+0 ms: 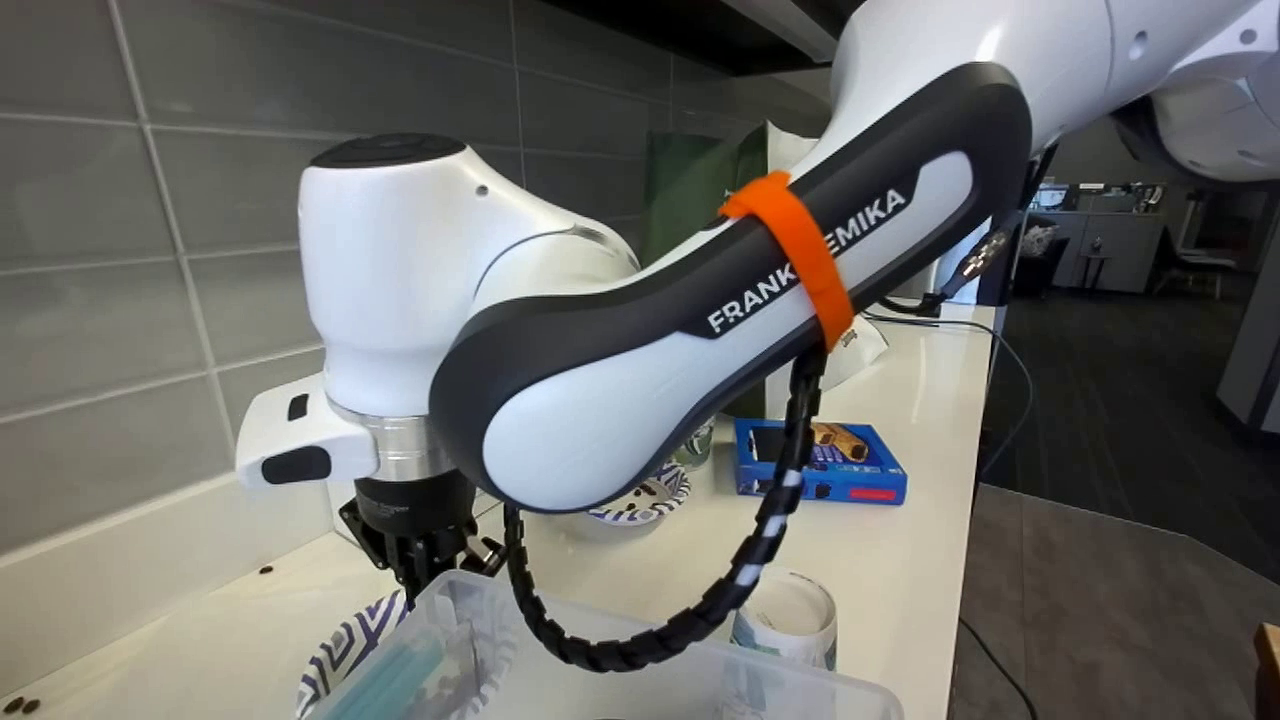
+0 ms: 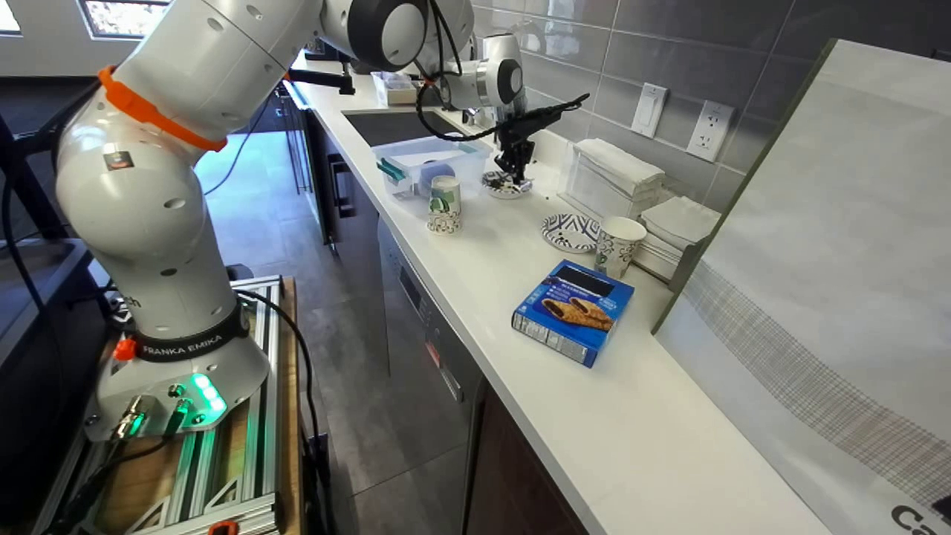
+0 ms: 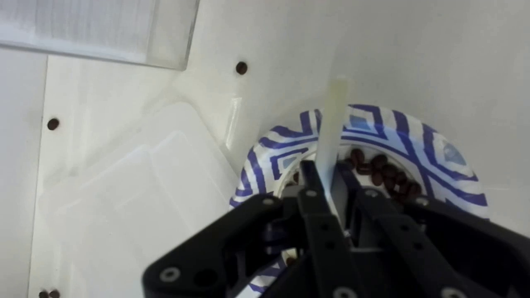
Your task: Use the white spoon to place some of the contents from the bowl on the left into the bowl on the right.
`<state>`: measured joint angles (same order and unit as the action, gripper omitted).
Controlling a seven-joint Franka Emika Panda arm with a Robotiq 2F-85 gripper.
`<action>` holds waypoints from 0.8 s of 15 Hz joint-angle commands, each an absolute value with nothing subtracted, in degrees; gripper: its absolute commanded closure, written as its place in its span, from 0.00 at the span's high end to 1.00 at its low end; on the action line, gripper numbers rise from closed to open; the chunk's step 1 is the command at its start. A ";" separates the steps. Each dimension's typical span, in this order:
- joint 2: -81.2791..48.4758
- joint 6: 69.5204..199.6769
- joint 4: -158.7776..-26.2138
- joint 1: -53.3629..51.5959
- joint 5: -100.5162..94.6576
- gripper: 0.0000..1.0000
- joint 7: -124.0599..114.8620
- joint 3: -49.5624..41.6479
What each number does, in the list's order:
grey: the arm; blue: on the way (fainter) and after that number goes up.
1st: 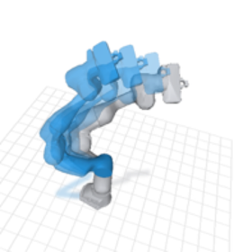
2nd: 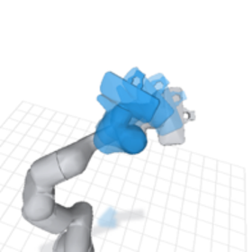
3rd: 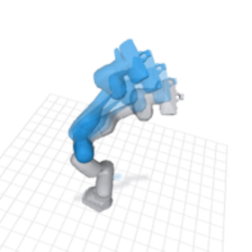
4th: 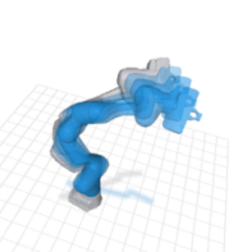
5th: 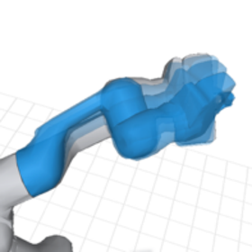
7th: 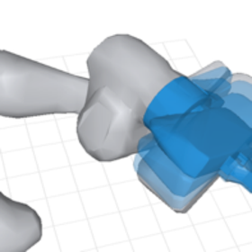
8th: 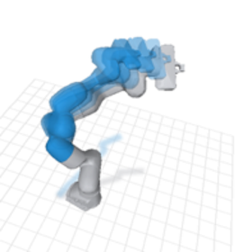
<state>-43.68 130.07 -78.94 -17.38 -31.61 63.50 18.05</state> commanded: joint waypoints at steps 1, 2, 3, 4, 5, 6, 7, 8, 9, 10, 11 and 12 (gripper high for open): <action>-41.60 135.70 -84.47 -12.95 -28.52 0.03 66.12 20.79; -41.07 137.41 -85.19 -14.03 -25.61 0.03 67.57 18.63; -40.86 138.90 -86.23 -13.06 -24.06 0.03 68.45 19.12; -40.73 140.03 -87.09 -12.45 -22.51 0.03 69.44 19.26; -40.81 141.46 -87.89 -11.64 -20.74 0.03 70.73 19.80; -40.93 142.46 -88.49 -11.02 -19.18 0.03 71.96 20.17; -40.93 143.39 -89.21 -10.43 -17.59 0.03 73.19 20.56; -40.94 144.00 -89.56 -10.03 -16.32 0.03 74.29 20.80; -40.80 144.41 -90.03 -9.65 -15.07 0.03 75.40 21.14; -40.74 144.55 -90.37 -9.27 -13.86 0.03 76.53 21.54; -40.60 144.61 -90.76 -8.92 -12.75 0.03 77.60 21.94; -40.45 144.40 -91.04 -8.58 -11.65 0.03 78.78 22.35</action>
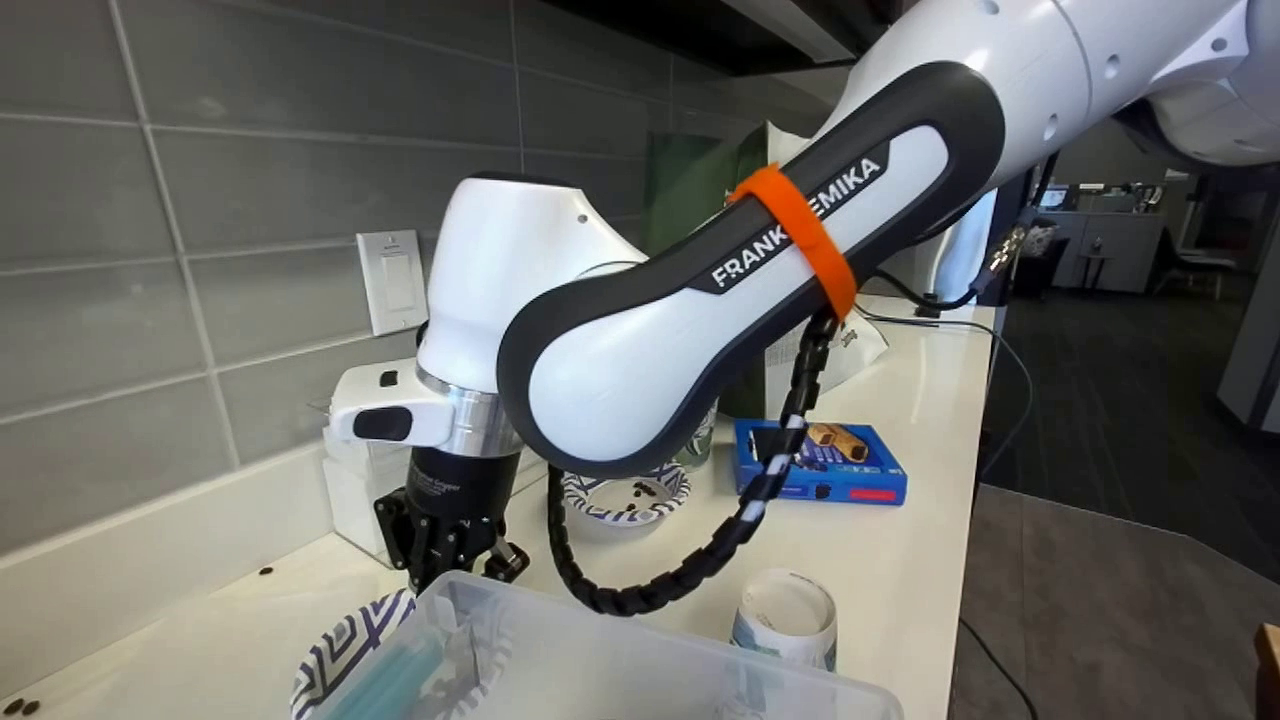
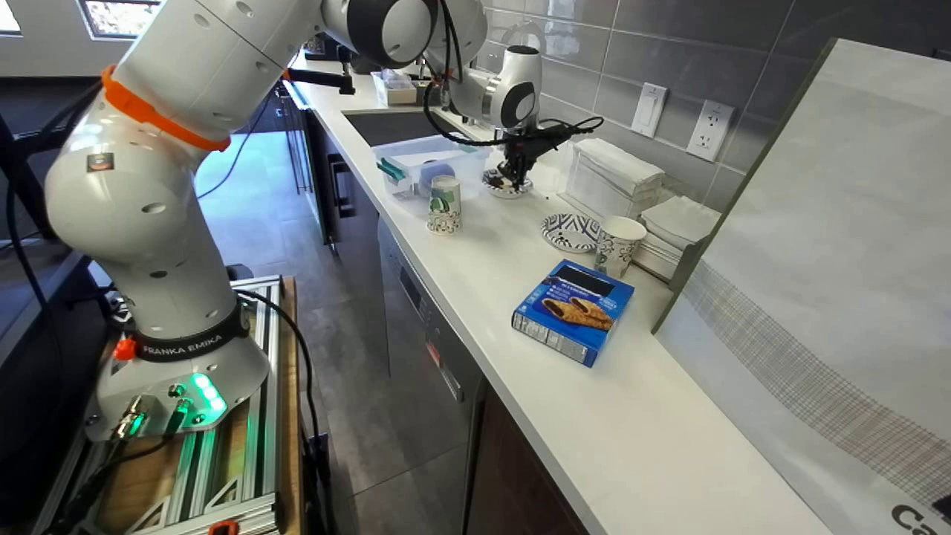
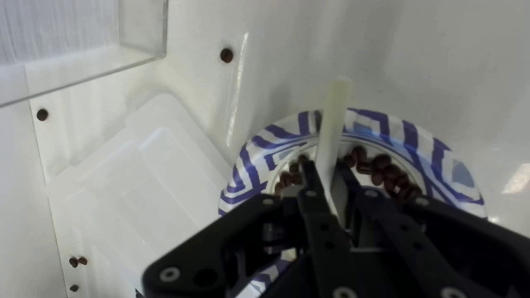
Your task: Use the white spoon to place some of the contents from the bowl on the left into the bowl on the right.
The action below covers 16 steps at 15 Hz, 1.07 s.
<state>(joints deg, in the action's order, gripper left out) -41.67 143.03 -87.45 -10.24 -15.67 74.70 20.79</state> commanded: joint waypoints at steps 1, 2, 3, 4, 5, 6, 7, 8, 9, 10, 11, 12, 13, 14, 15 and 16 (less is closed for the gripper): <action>-40.30 144.21 -91.25 -8.46 -10.76 0.03 79.57 22.50; -40.15 144.00 -91.45 -8.32 -9.92 0.03 80.46 22.77; -40.05 143.96 -91.64 -8.11 -9.05 0.03 81.33 23.12; -39.95 143.71 -91.72 -8.03 -8.33 0.03 82.07 23.28; -39.80 143.62 -91.88 -7.97 -7.74 0.03 82.69 23.36; -39.64 143.55 -92.09 -7.89 -7.06 0.03 83.32 23.45; -39.50 143.64 -92.28 -7.80 -6.46 0.03 83.81 23.55; -39.22 143.85 -92.51 -7.83 -6.10 0.03 83.93 23.39; -38.87 144.22 -92.93 -7.58 -5.42 0.03 84.21 23.58; -38.62 144.23 -93.20 -7.48 -4.88 0.03 84.50 23.63; -38.07 144.34 -93.76 -7.40 -4.48 0.03 84.48 23.46; -37.57 144.55 -94.27 -7.31 -4.18 0.03 84.45 23.34; -37.06 144.65 -94.73 -7.19 -3.80 0.03 84.32 23.30; -36.60 144.56 -95.08 -6.99 -3.20 0.03 84.10 23.38; -35.90 144.87 -95.66 -6.86 -2.85 0.03 83.89 23.26; -35.23 145.12 -96.15 -6.67 -2.36 0.03 83.74 23.23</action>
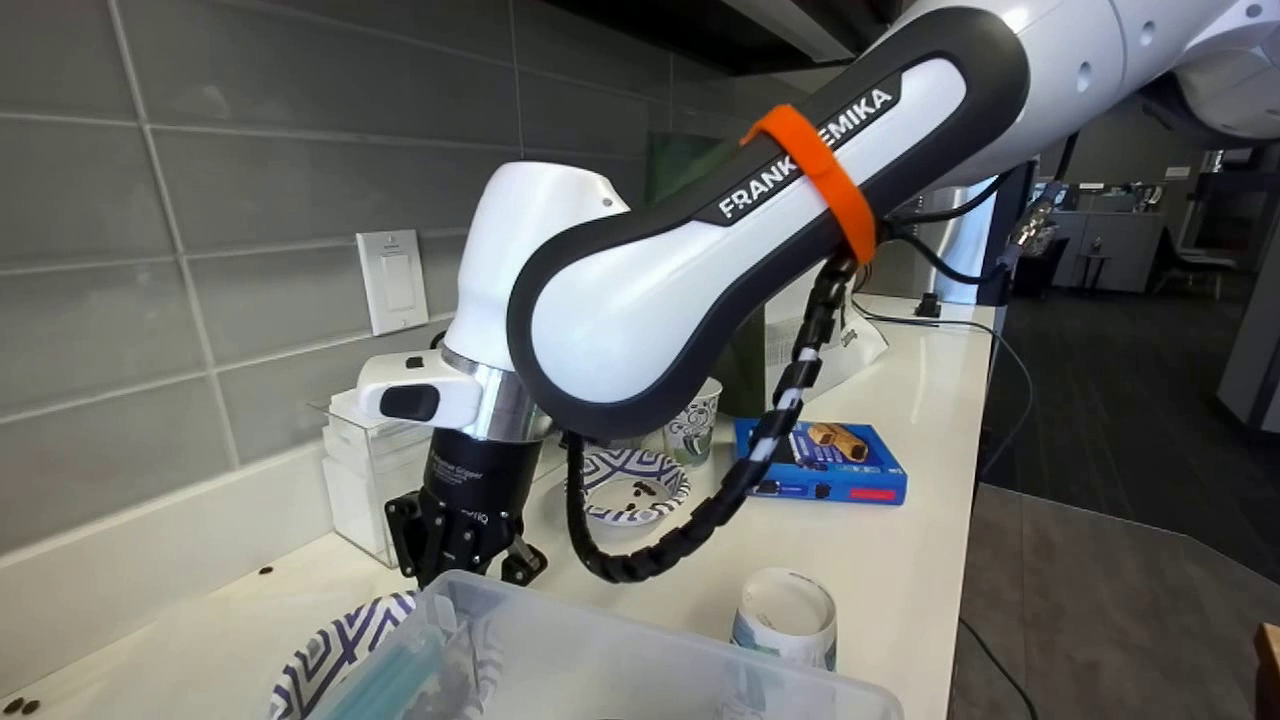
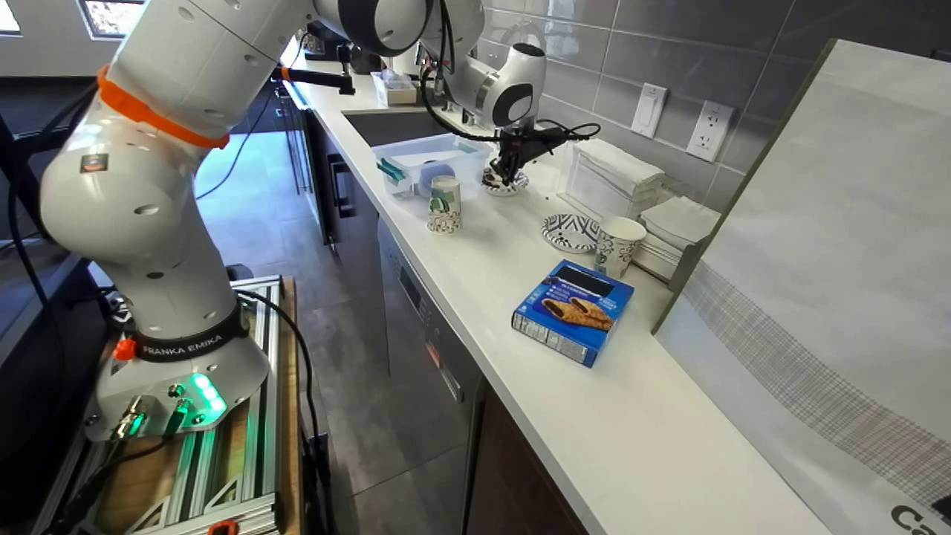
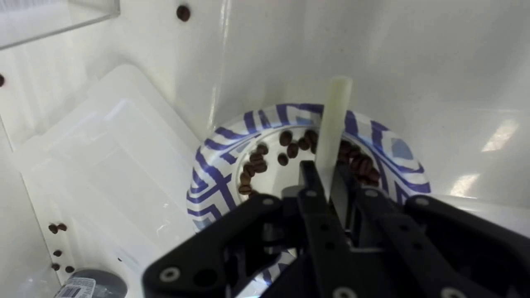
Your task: Use the white spoon to place some of the contents from the bowl on the left into the bowl on the right.
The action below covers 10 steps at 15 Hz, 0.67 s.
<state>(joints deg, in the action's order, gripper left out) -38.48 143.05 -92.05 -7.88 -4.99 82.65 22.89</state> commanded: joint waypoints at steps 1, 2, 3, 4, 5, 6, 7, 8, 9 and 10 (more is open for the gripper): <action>-34.61 145.32 -96.55 -6.55 -2.03 0.03 83.57 23.10; -33.88 145.46 -97.03 -6.41 -1.63 0.03 83.38 22.99; -33.31 145.69 -97.56 -6.20 -1.12 0.03 83.32 23.00; -32.71 145.80 -98.06 -6.01 -0.65 0.03 83.24 22.97; -32.09 146.00 -98.69 -5.81 -0.17 0.03 83.06 22.84; -31.44 146.34 -99.48 -5.54 0.37 0.03 82.82 22.74; -30.68 146.92 -100.47 -5.19 1.27 0.03 82.29 22.72; -29.91 147.77 -101.54 -4.88 2.06 0.03 81.76 22.65; -28.91 148.88 -103.03 -4.49 3.02 0.03 81.04 22.60; -27.93 150.45 -104.64 -3.91 4.12 0.03 80.75 22.81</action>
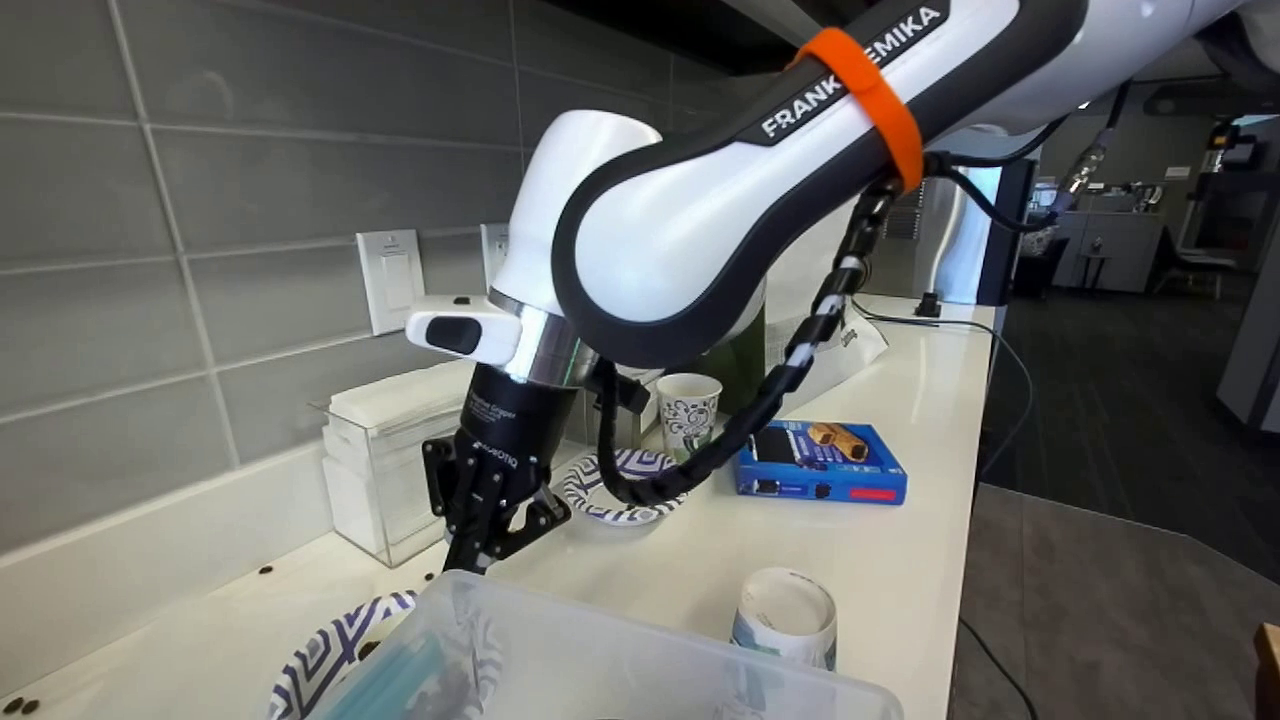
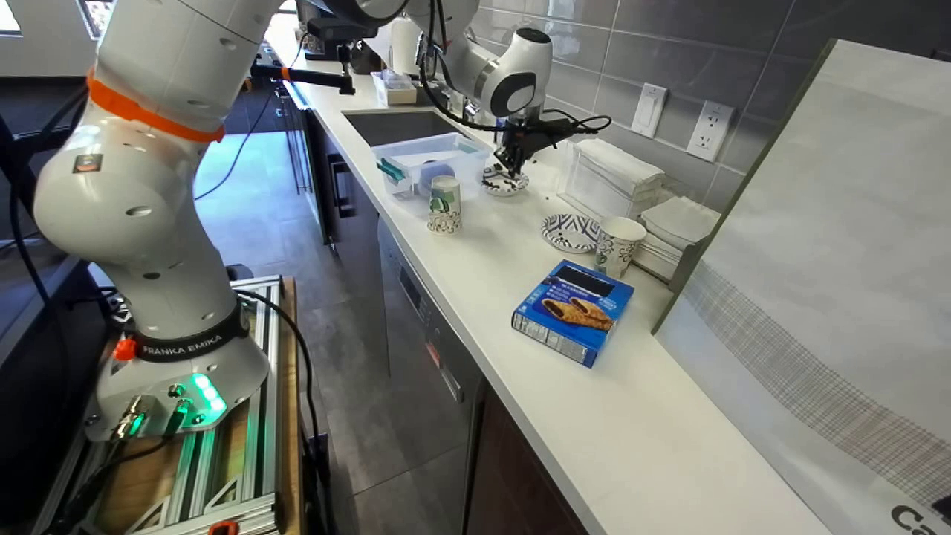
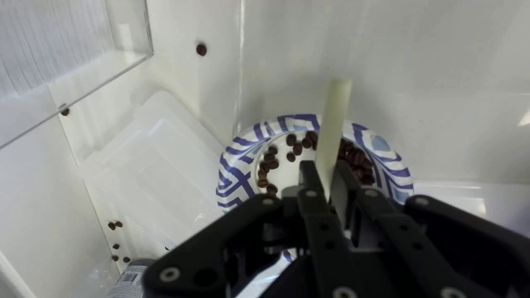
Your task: Use the white spoon to place some of the contents from the bowl on the left into the bowl on the right.
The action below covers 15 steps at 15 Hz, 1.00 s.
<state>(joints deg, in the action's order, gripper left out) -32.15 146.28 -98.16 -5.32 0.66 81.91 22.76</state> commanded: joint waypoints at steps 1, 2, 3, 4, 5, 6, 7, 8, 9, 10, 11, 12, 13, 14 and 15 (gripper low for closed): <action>-26.88 152.11 -106.39 -3.44 5.01 0.03 80.29 22.86; -25.70 154.39 -108.65 -2.64 6.31 0.03 80.04 23.25; -24.31 157.19 -111.34 -1.78 7.84 0.03 79.70 23.70; -22.85 159.97 -114.27 -0.95 9.44 0.03 79.17 24.26; -21.63 162.44 -116.81 -0.11 10.89 0.03 78.77 24.83; -20.22 165.02 -119.60 0.66 12.31 0.03 78.23 25.55; -18.85 167.81 -122.37 1.78 14.09 0.03 77.90 26.75; -17.76 170.45 -124.73 3.15 17.45 0.03 78.87 28.50; -16.98 173.07 -126.88 4.98 20.77 0.03 79.31 30.89; -16.42 175.76 -128.63 7.14 24.51 0.03 80.04 33.89; -15.97 178.31 -130.17 9.37 28.11 0.03 80.39 37.08; -15.95 180.82 -131.14 12.23 31.91 0.03 80.81 41.14; -16.18 182.89 -131.84 15.01 34.78 0.03 81.07 45.02; -16.21 185.11 -132.60 17.54 37.04 0.03 80.76 48.50; -16.24 186.59 -133.27 19.67 38.47 0.03 80.07 51.10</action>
